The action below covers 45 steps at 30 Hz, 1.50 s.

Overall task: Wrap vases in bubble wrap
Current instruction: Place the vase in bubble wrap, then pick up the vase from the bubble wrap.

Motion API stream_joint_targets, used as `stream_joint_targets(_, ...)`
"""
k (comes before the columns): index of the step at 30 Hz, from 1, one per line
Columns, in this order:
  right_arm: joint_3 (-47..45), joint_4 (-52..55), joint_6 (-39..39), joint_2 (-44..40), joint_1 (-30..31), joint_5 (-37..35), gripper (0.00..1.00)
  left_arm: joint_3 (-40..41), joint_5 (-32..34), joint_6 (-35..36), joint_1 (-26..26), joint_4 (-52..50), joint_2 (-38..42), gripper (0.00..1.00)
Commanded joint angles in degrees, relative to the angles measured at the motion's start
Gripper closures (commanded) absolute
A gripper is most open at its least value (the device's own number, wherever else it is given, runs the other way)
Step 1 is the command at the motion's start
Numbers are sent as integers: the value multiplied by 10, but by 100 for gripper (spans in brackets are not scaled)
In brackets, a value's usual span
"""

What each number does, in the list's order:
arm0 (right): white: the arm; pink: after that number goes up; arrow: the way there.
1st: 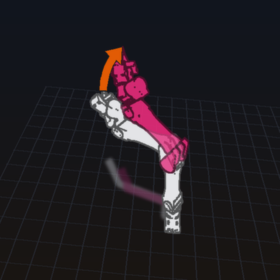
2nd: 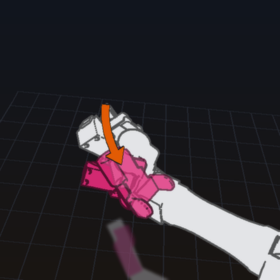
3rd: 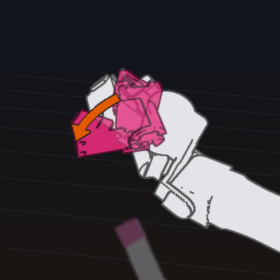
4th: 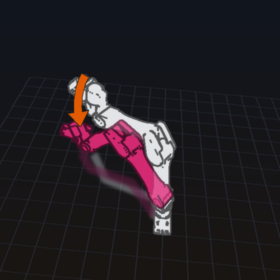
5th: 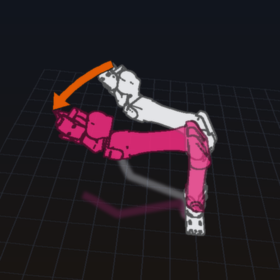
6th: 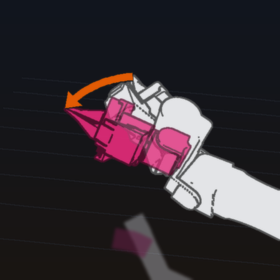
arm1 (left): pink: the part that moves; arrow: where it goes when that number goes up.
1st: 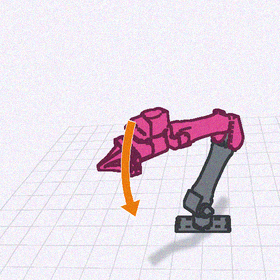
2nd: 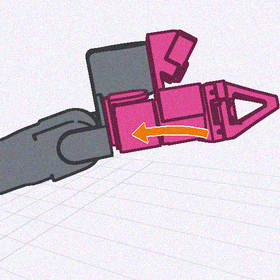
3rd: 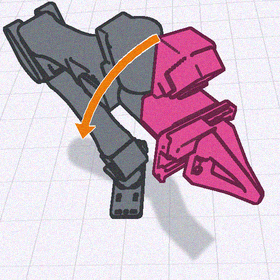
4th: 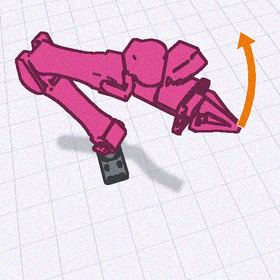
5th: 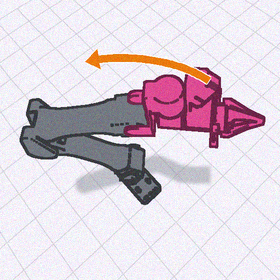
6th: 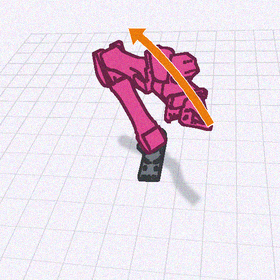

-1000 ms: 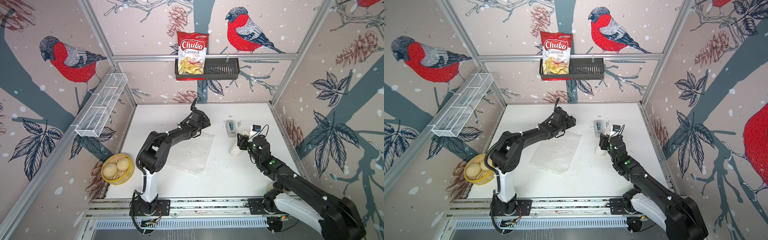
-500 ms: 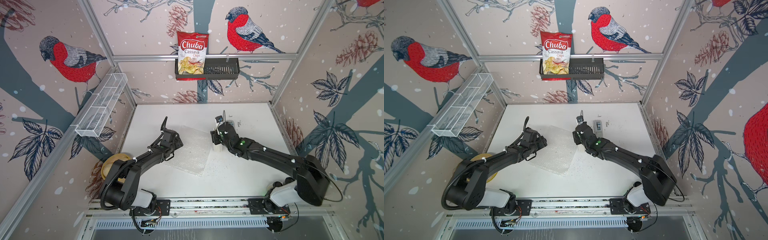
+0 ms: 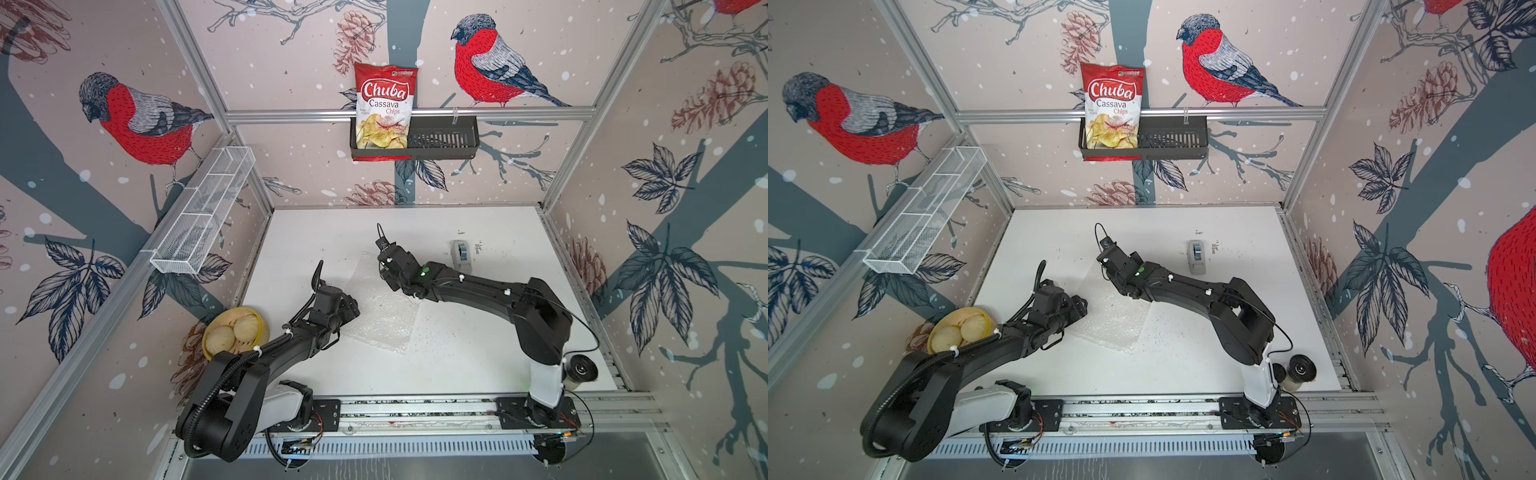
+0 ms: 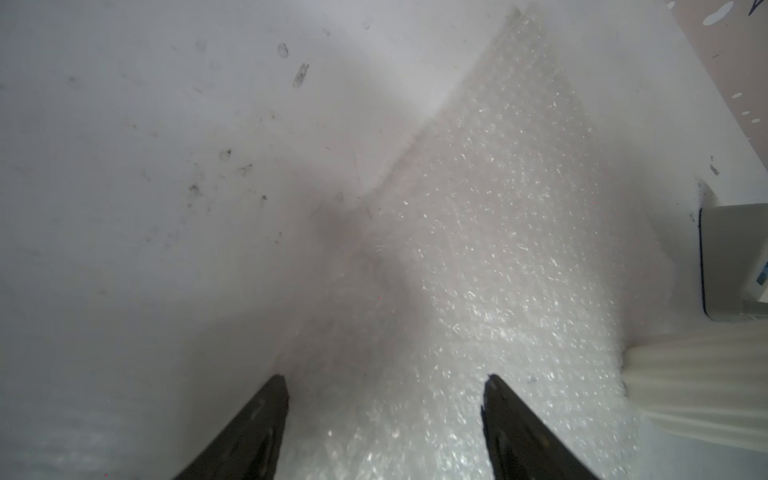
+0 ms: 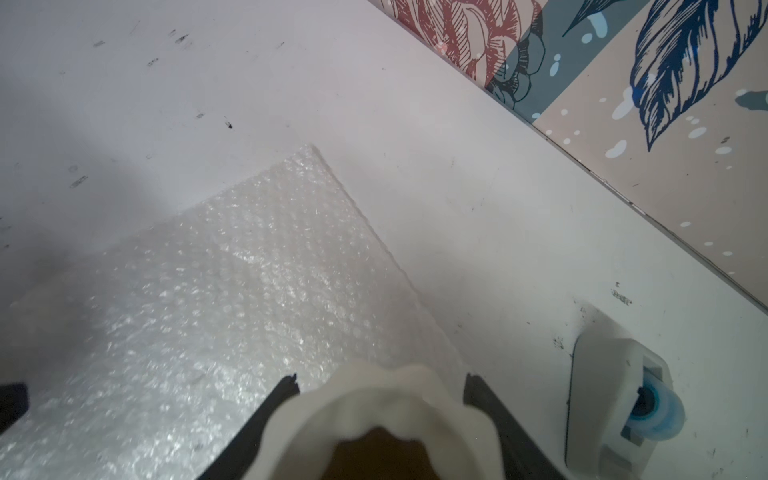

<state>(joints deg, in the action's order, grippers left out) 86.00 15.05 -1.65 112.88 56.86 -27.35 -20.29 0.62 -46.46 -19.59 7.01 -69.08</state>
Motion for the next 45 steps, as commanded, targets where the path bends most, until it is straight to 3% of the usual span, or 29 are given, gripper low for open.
stream_joint_targets(1,31,27,19,37,-2,28,57,0,36,-18,0,-43,26,25)
stream_joint_targets(6,93,20,48,100,-15,82,54,-1,85,-22,0,-79,63,24)
stream_joint_targets(16,127,11,67,157,-52,172,44,34,81,-51,1,-85,98,25)
stream_joint_targets(27,127,31,60,142,-62,188,13,37,75,-53,0,-87,109,25)
stream_joint_targets(36,26,40,35,47,-61,164,10,31,99,-34,1,-111,140,25)
stream_joint_targets(45,-84,6,23,29,-42,148,20,40,115,-34,0,-111,176,25)
